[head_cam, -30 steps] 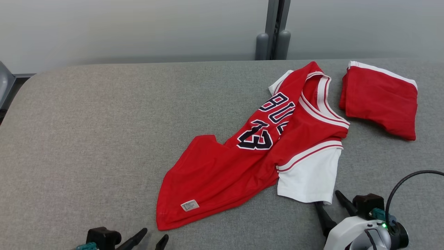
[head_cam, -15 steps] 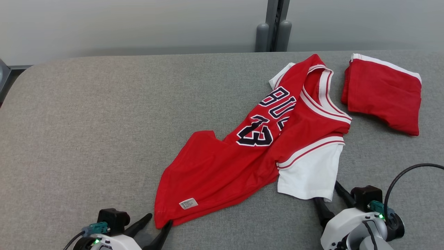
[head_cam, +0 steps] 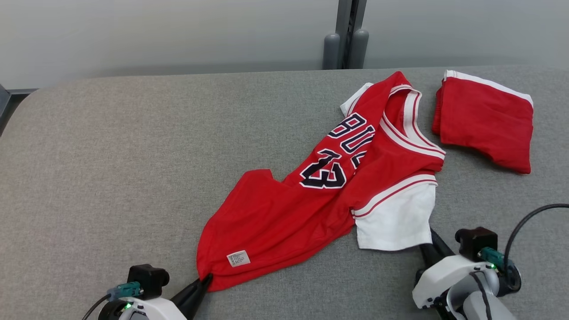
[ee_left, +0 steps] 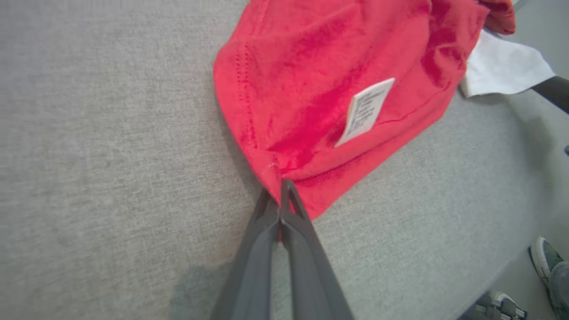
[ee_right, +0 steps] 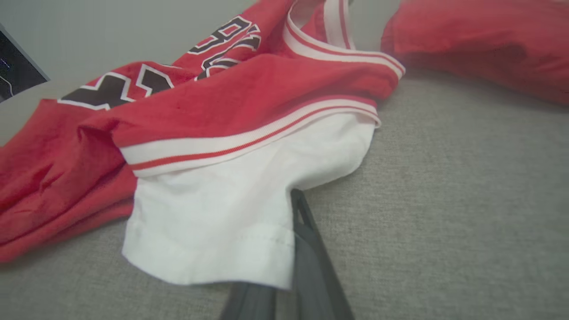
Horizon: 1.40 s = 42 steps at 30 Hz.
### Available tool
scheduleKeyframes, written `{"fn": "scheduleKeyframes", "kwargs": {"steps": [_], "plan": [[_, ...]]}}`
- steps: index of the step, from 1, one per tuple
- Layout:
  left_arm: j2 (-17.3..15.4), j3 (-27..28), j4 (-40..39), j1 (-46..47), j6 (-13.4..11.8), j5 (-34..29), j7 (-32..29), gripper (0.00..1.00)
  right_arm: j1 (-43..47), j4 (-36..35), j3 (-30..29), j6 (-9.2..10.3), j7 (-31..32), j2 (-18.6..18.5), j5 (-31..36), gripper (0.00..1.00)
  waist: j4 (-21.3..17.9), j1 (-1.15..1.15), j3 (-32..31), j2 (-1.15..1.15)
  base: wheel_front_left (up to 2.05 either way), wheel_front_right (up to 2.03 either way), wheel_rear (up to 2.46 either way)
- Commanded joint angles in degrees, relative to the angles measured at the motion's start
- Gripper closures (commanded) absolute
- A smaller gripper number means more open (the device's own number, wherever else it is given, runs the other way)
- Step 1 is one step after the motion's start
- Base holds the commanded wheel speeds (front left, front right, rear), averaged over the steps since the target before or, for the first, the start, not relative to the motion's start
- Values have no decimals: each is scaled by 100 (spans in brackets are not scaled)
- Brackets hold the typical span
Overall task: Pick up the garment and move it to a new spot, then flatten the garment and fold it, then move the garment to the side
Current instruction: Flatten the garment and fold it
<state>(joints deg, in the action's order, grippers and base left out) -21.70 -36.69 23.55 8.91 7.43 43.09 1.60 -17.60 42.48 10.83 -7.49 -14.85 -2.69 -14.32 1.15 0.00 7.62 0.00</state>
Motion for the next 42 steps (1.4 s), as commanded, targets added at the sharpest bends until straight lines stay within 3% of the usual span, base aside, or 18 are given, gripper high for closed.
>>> {"fn": "scheduleKeyframes", "kwargs": {"steps": [1,11,19,24,32,39,42], "plan": [[-45,1,-1,125,11,36,54,100,8,-101,-59,-1,-46,-46,-7,100,-5,0,-19,0,0,0,0],[-376,359,-685,-197,-49,357,558,100,648,-1842,-779,-1,-42,-44,400,100,-63,0,-309,0,0,0,0],[-905,889,-1989,-663,-452,537,761,100,1282,-3486,-1208,-1,7,-40,682,100,-131,0,-455,0,0,0,0],[-1155,1088,-2600,-642,-521,687,608,100,1343,-4192,-1140,-1,400,-41,671,100,-202,0,-348,0,0,0,0],[-1778,1391,-2715,549,-212,596,211,100,170,-4498,-822,-1,1359,-43,1013,100,-292,0,278,0,0,0,0],[-2243,1490,-2202,2118,1,991,-162,100,-1430,-4255,-630,-1,2014,-40,991,100,-355,0,970,0,0,0,0],[-2489,1204,-2135,2955,16,1449,-367,100,-2331,-3939,-521,-1,2260,-40,958,100,-420,0,1315,0,0,0,0]]}}
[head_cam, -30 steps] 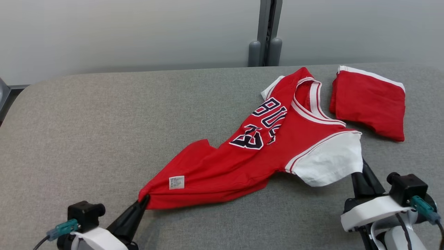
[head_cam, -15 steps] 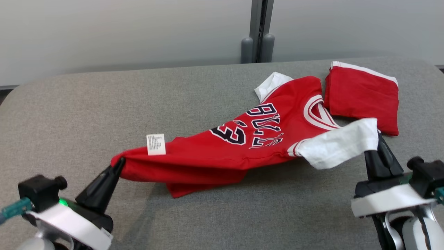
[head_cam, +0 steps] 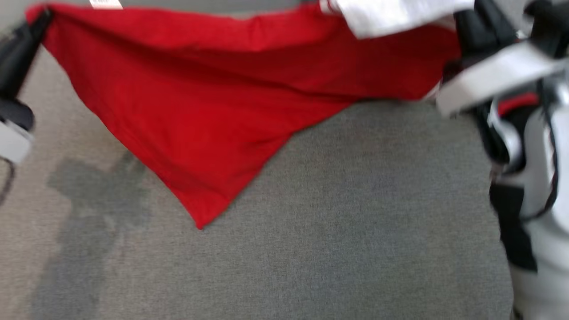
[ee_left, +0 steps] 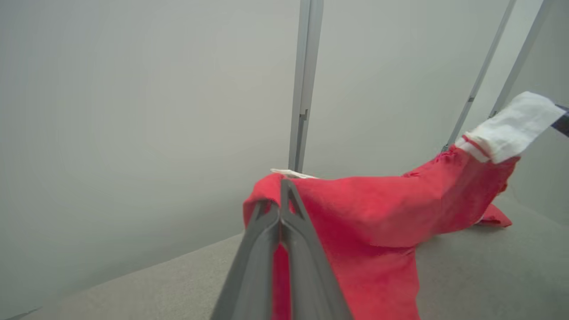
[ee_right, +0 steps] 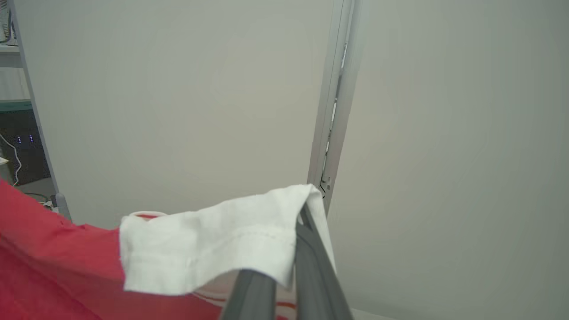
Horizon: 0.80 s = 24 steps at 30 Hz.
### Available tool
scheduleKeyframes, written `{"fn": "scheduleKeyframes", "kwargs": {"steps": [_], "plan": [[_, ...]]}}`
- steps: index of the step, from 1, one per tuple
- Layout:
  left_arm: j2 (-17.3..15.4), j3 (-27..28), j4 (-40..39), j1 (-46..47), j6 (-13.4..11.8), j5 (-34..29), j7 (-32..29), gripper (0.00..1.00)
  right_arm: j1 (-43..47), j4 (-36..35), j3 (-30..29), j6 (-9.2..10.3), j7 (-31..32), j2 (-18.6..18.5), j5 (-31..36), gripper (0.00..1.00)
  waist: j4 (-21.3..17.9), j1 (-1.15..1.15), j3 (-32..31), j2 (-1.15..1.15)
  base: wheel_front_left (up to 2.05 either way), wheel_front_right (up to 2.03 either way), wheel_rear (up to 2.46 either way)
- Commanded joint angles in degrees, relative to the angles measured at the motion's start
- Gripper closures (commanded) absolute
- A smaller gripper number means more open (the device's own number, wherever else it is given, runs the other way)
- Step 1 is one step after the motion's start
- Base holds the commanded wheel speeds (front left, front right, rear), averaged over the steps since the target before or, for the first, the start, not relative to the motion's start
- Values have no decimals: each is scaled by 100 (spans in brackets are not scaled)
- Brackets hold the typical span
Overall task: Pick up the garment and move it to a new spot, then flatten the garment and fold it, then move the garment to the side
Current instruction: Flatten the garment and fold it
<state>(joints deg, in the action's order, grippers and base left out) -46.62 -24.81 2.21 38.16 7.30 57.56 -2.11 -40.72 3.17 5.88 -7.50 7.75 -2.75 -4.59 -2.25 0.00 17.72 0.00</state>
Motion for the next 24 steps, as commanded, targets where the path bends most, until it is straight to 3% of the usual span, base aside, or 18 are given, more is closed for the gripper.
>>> {"fn": "scheduleKeyframes", "kwargs": {"steps": [1,4,9,14,24], "plan": [[-162,-67,39,317,22,88,-50,100,-337,133,-11,2,65,-37,-66,100,-95,0,431,0,0,0,0],[-377,-396,175,1130,21,491,-183,100,-1324,629,66,0,214,-26,-75,100,-113,0,791,0,0,0,0],[-872,-911,418,2511,22,696,-334,100,-2933,1228,71,1,356,-34,57,100,-156,0,1393,0,0,0,0],[-1137,-1343,810,3838,23,780,-261,100,-4261,1699,-50,1,232,-30,247,100,-205,0,1791,0,0,0,0],[-907,-1957,1918,5882,21,1092,188,100,-5779,1844,-399,1,-207,-37,963,100,-214,0,2055,0,0,0,0]]}}
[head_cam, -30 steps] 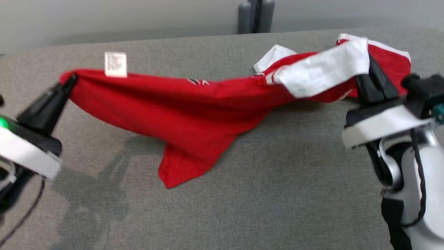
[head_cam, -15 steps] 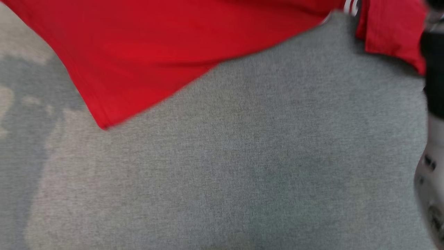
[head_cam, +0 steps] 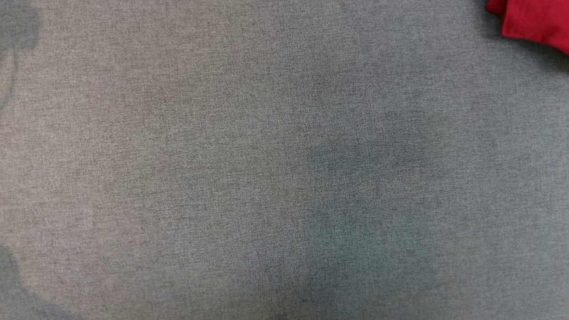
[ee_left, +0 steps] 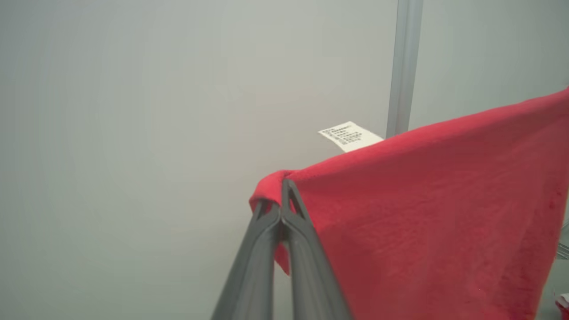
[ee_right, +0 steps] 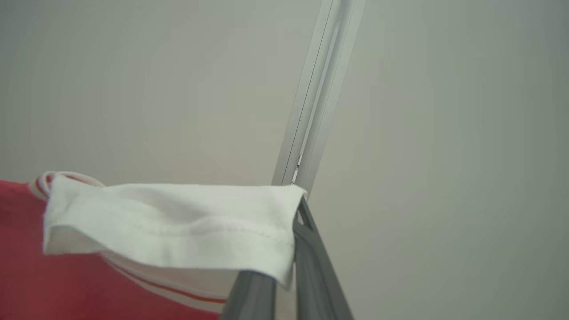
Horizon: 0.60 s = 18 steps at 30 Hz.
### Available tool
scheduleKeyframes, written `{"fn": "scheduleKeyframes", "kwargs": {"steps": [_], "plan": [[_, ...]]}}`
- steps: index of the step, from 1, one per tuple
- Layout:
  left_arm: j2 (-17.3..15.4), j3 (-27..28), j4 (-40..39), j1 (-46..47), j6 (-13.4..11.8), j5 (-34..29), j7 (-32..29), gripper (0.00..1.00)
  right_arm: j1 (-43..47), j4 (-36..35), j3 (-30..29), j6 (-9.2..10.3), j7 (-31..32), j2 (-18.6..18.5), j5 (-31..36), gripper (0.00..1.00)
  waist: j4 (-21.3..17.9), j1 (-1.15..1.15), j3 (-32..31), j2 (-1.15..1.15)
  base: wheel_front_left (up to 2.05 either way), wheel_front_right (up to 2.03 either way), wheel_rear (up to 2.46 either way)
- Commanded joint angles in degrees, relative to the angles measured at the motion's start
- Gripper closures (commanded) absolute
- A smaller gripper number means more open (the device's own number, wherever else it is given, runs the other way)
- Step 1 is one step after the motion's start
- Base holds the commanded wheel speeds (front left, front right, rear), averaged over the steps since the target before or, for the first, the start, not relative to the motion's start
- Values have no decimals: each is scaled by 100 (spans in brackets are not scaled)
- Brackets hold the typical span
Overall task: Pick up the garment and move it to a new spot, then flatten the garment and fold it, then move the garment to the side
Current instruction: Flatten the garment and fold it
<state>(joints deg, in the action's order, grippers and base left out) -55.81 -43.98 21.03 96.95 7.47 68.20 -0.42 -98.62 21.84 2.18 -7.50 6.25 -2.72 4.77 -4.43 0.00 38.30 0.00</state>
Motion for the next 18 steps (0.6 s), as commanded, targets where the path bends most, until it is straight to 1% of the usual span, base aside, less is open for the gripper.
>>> {"fn": "scheduleKeyframes", "kwargs": {"steps": [1,4,7,10,13,14,18], "plan": [[26,-100,122,88,4,98,59,100,-10,-73,-15,1,-43,-39,48,100,3,0,-12,0,0,0,0],[47,-323,266,251,4,262,115,100,104,-345,92,1,59,-36,74,100,3,0,-34,0,0,0,0],[15,-626,358,179,5,488,61,100,379,-700,204,1,285,-34,59,100,2,0,-31,0,0,0,0],[-86,-970,344,46,5,608,-6,100,720,-1123,353,1,603,-36,101,100,-2,0,-26,0,0,0,0],[-186,-1365,229,-140,5,757,-92,100,1223,-1475,377,1,953,-40,50,100,-8,0,-116,0,0,0,0],[-186,-1365,229,-140,5,757,-92,100,1223,-1475,377,1,953,-40,50,100,-8,0,-116,0,0,0,0],[-400,-1868,21,-512,4,1040,-239,100,1946,-1860,447,1,1342,-36,90,100,-56,0,-360,0,0,0,0]]}}
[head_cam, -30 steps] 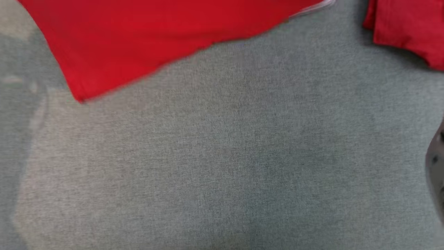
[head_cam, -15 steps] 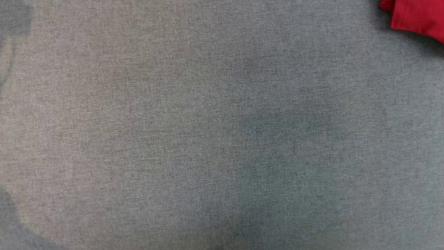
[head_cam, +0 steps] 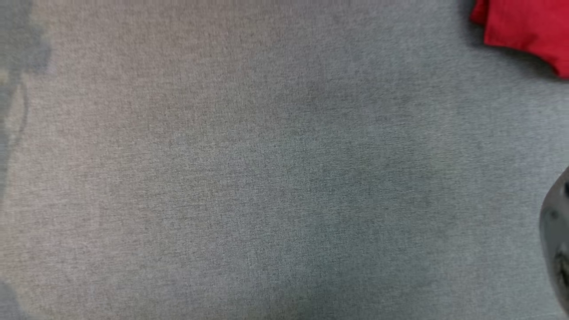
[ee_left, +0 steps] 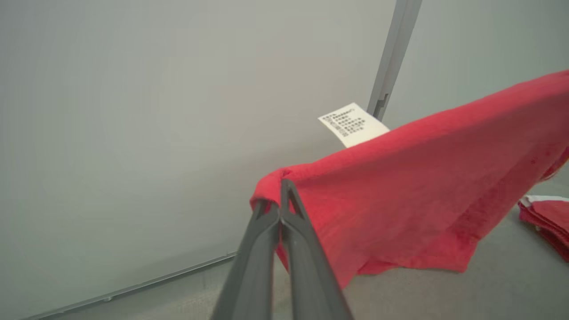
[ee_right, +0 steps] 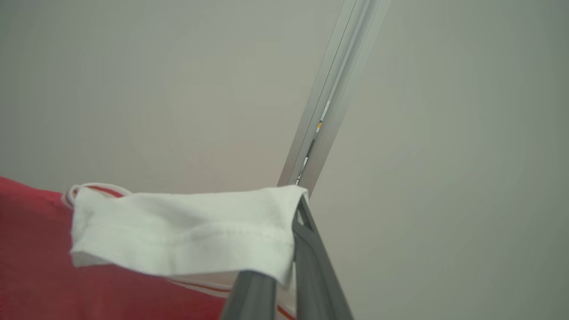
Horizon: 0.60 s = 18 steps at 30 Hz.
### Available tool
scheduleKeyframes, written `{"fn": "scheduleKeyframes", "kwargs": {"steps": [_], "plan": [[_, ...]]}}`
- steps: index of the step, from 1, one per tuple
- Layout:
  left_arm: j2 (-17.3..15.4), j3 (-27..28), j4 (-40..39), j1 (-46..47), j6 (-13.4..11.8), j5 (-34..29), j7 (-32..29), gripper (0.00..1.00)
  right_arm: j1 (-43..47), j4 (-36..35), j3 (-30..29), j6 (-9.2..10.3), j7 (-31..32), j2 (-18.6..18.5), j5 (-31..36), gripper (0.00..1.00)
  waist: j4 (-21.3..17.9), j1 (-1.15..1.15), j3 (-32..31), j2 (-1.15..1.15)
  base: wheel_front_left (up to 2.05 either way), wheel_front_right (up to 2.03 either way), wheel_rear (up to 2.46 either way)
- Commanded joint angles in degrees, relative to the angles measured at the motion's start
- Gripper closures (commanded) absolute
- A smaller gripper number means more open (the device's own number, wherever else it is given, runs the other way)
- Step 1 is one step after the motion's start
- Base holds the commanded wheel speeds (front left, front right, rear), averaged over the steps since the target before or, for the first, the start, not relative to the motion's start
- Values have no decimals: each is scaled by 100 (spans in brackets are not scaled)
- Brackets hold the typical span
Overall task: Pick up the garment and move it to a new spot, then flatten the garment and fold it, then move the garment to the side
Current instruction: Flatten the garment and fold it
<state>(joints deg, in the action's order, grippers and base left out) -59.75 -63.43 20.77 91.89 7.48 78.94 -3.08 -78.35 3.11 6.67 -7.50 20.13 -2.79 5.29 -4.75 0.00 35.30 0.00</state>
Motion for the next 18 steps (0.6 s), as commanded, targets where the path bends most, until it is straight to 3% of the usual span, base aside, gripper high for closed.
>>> {"fn": "scheduleKeyframes", "kwargs": {"steps": [1,7,14,18], "plan": [[-58,-43,-12,-102,3,57,-13,100,96,-64,29,1,62,-29,64,100,-38,0,-145,0,0,0,0],[-279,-524,-345,-770,3,648,-151,100,1243,-390,255,1,556,-25,-113,100,-113,0,-791,0,0,0,0],[-699,-792,-1010,-1821,3,1251,-265,100,2496,-98,632,1,865,-28,-470,100,-288,0,-1563,0,0,0,0],[-904,-885,-1456,-2552,3,1574,-389,100,3183,-6,816,1,1357,-30,-713,100,-357,0,-1929,0,0,0,0]]}}
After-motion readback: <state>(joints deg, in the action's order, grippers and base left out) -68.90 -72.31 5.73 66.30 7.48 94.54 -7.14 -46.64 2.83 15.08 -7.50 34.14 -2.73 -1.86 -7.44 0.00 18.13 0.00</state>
